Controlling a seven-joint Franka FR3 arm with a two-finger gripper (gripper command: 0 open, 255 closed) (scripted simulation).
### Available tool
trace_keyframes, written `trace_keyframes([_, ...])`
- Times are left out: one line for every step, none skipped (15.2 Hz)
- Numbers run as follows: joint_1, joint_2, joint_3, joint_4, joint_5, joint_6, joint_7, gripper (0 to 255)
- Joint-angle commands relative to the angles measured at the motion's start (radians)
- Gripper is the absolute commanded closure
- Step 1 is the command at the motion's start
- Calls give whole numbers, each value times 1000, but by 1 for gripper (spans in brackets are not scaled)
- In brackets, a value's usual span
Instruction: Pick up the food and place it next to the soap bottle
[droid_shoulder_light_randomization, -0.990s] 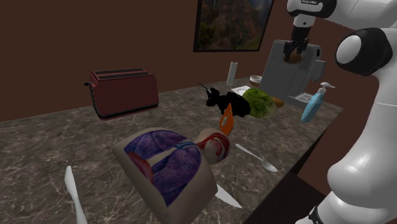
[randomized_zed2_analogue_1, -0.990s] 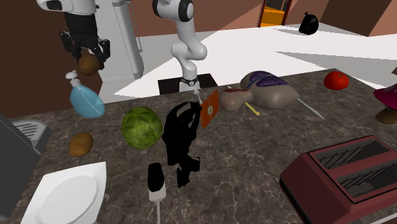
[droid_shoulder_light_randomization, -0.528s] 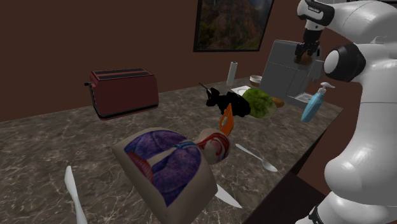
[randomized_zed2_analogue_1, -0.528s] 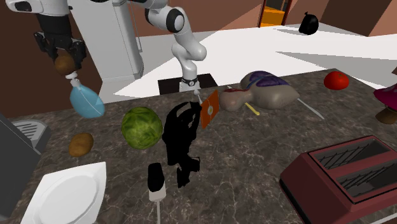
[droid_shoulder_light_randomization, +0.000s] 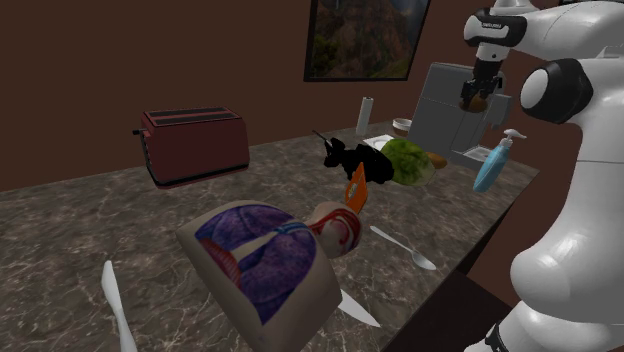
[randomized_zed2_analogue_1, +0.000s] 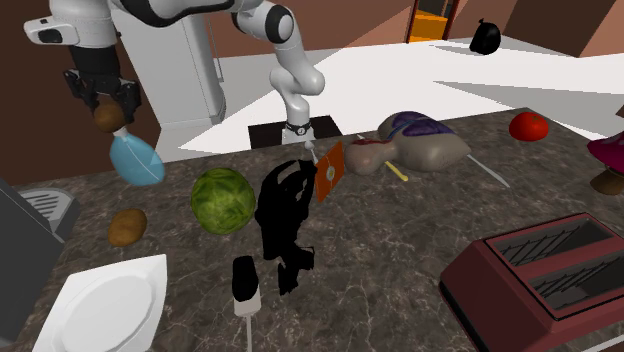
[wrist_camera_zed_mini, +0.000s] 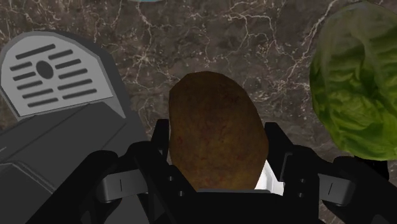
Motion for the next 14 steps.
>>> trace_keyframes([4, -12, 0, -47, -3, 35, 4, 255])
trace_keyframes([6, -18, 0, -70, -5, 53, 6, 255])
trace_keyframes([8, -24, 0, -93, -7, 69, 8, 255])
trace_keyframes([9, -30, 0, -115, -8, 86, 10, 255])
trace_keyframes([11, -35, 1, -136, -10, 102, 12, 255])
trace_keyframes([12, -39, 1, -156, -11, 117, 14, 255])
trace_keyframes([14, -43, 1, -176, -13, 133, 16, 255])
trace_keyframes([15, -47, 1, -195, -14, 148, 18, 255])
trace_keyframes([16, -50, 1, -213, -15, 163, 20, 255])
trace_keyframes([17, -53, 1, -231, -16, 178, 22, 255])
trace_keyframes([18, -56, 1, -248, -17, 192, 23, 255])
trace_keyframes([19, -58, 1, -265, -18, 207, 25, 255])
trace_keyframes([20, -60, 1, -281, -19, 221, 27, 255])
trace_keyframes([20, -61, 1, -297, -19, 235, 28, 255])
